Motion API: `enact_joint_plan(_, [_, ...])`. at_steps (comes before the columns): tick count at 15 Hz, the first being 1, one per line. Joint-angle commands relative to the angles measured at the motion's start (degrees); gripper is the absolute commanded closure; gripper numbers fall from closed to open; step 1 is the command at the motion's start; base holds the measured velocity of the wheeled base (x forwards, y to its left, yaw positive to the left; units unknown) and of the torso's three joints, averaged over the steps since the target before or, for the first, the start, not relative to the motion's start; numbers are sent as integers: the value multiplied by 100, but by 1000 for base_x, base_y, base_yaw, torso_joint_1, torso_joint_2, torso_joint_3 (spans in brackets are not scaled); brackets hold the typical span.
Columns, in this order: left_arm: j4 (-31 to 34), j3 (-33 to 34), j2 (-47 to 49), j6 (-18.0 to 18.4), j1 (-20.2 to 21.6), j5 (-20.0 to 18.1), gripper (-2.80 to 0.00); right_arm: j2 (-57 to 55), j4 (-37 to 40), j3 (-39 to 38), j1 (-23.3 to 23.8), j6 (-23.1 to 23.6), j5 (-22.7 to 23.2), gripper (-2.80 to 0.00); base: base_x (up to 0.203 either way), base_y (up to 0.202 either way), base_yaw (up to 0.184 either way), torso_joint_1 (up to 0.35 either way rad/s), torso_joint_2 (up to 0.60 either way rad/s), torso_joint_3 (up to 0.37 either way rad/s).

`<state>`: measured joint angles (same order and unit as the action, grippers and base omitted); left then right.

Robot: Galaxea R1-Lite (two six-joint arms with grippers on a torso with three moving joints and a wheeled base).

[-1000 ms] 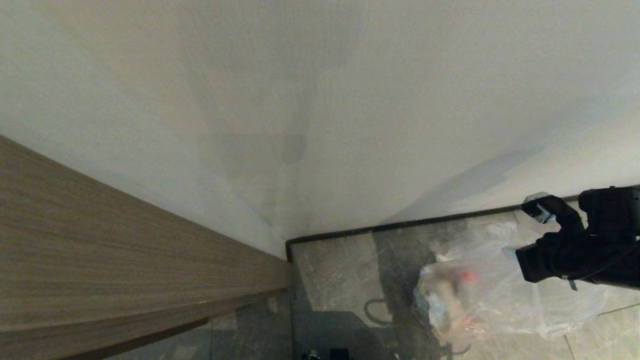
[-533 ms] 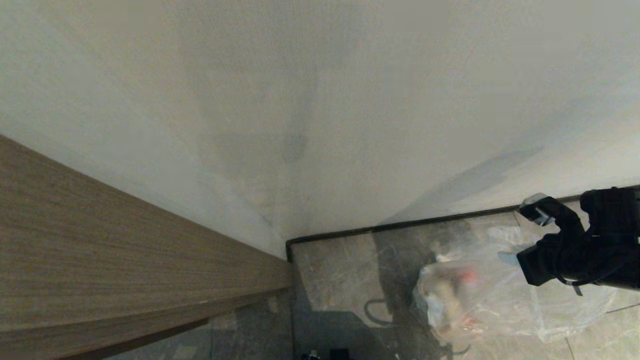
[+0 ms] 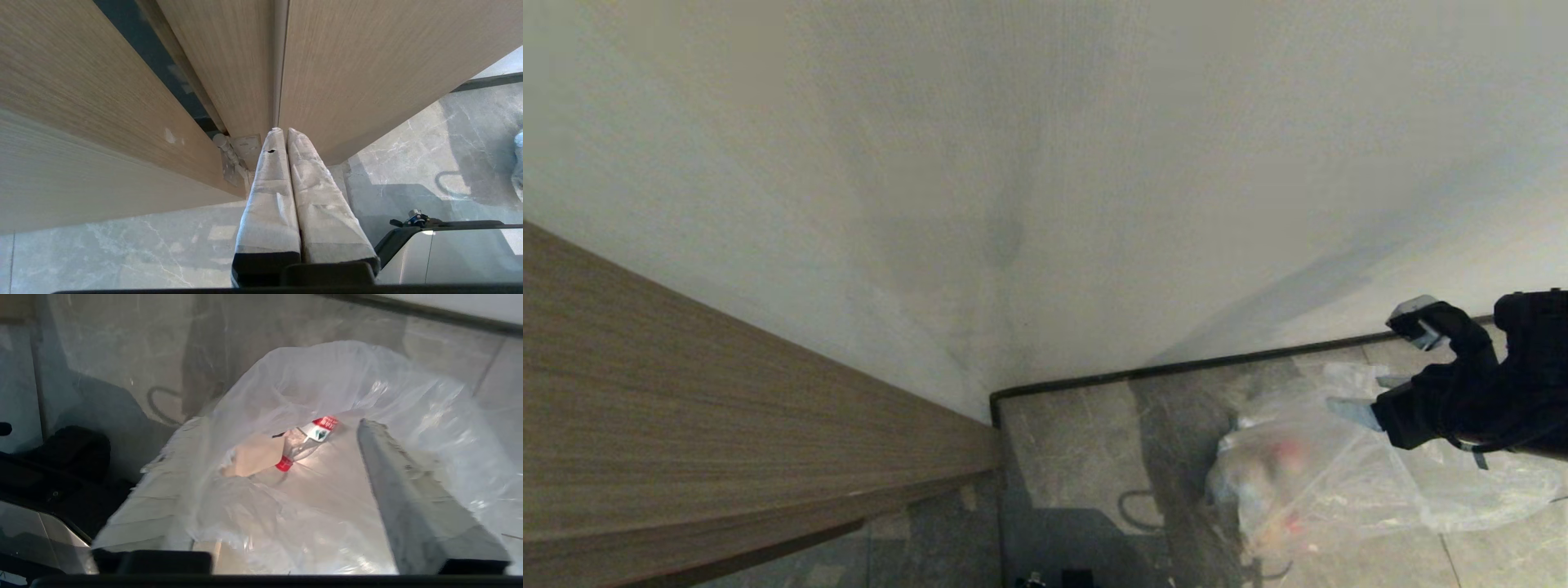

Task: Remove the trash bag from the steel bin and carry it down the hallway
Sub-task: Put the trash bag at the door

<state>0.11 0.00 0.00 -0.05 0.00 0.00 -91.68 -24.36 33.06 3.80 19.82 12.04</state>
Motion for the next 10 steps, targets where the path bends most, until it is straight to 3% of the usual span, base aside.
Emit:
enact_joint_plan(1, [-2, 0, 0, -3, 0, 0, 0, 294, 4, -34, 31, 13, 9, -280, 0, 0, 0, 0, 0, 0])
enact_joint_plan(6, [-2, 0, 0, -3, 0, 0, 0, 487, 116, -73, 24, -334, 63, -280, 0, 0, 0, 0, 0, 0])
enact_joint_plan(10, [-2, 0, 0, -3, 0, 0, 0, 720, 124, -270, 33, -283, 133, -280, 0, 0, 0, 0, 0, 0])
